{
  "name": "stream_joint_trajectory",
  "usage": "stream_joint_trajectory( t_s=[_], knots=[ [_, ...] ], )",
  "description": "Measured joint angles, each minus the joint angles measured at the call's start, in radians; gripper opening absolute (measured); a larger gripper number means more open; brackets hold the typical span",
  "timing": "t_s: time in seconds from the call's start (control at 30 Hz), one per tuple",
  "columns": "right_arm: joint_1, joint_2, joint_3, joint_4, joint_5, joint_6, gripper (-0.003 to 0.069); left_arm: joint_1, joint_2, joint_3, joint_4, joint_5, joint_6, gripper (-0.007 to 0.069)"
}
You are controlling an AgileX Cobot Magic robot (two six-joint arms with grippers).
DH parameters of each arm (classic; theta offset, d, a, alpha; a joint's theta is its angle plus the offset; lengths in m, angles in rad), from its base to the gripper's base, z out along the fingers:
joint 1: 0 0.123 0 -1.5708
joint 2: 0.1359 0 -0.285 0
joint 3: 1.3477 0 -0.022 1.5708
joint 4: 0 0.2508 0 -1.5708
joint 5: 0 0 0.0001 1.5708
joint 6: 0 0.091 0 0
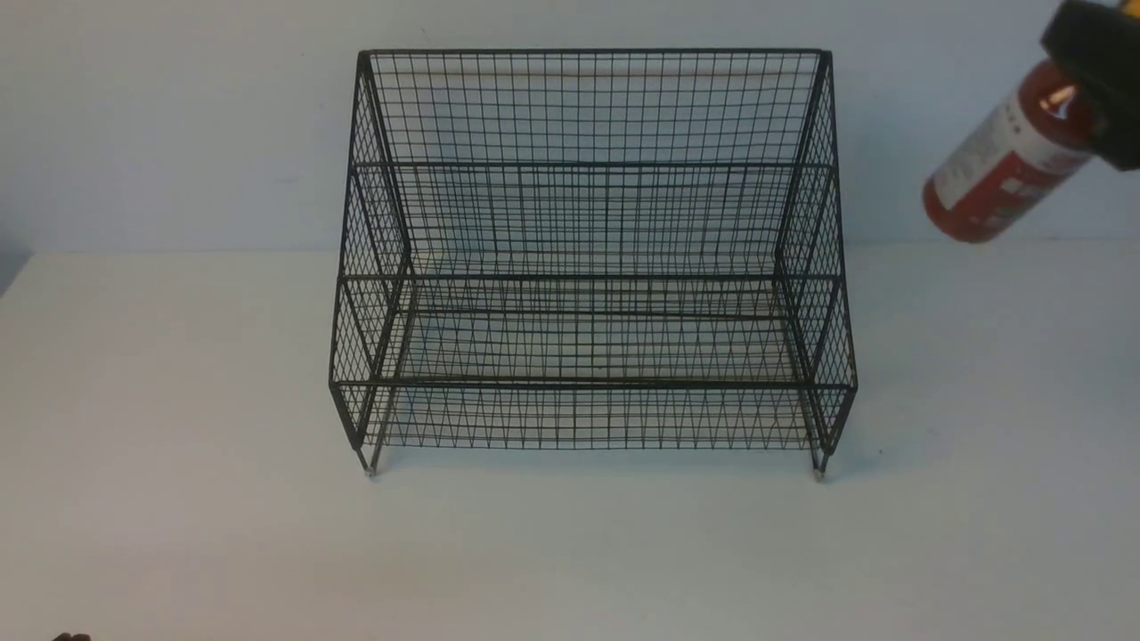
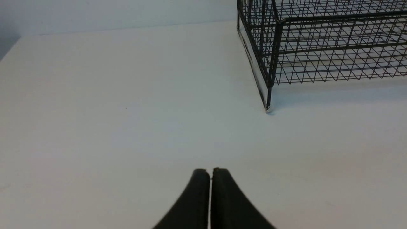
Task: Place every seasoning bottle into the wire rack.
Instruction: Use the right arm to put the condiment bottle back on the shelf
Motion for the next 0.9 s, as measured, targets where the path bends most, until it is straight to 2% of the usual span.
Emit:
stream_joint_trajectory(
  t_s=[0.03, 0.07, 0.1, 0.13, 0.23, 0.6, 0.9],
  knots=[
    [0.029, 0.019, -0.044, -0.102, -0.013, 0.091, 0.0279, 0.0, 0.0, 0.0, 0.0, 0.0, 0.0, -0.0005],
    [0.046, 0.034, -0.069, -0.151, -0.018, 0.118, 0.0279, 0.0, 0.0, 0.0, 0.0, 0.0, 0.0, -0.0005],
    [0.05, 0.038, -0.075, -0.163, -0.022, 0.136, 0.0279, 0.0, 0.0, 0.0, 0.0, 0.0, 0.0, -0.0005],
    [0.08, 0.071, -0.117, -0.236, -0.033, 0.186, 0.0279, 0.0, 0.0, 0.0, 0.0, 0.0, 0.0, -0.0005],
    [0.121, 0.157, -0.193, -0.3, -0.036, 0.235, 0.0279, 0.0, 0.0, 0.0, 0.0, 0.0, 0.0, -0.0005],
    [0.152, 0.487, -0.405, -0.317, 0.002, 0.243, 0.0279, 0.0, 0.0, 0.0, 0.0, -0.001, 0.0, -0.0005],
    [0.152, 0.661, -0.472, -0.324, 0.031, 0.245, 0.0279, 0.0, 0.0, 0.0, 0.0, -0.003, 0.0, -0.0005]
  ],
)
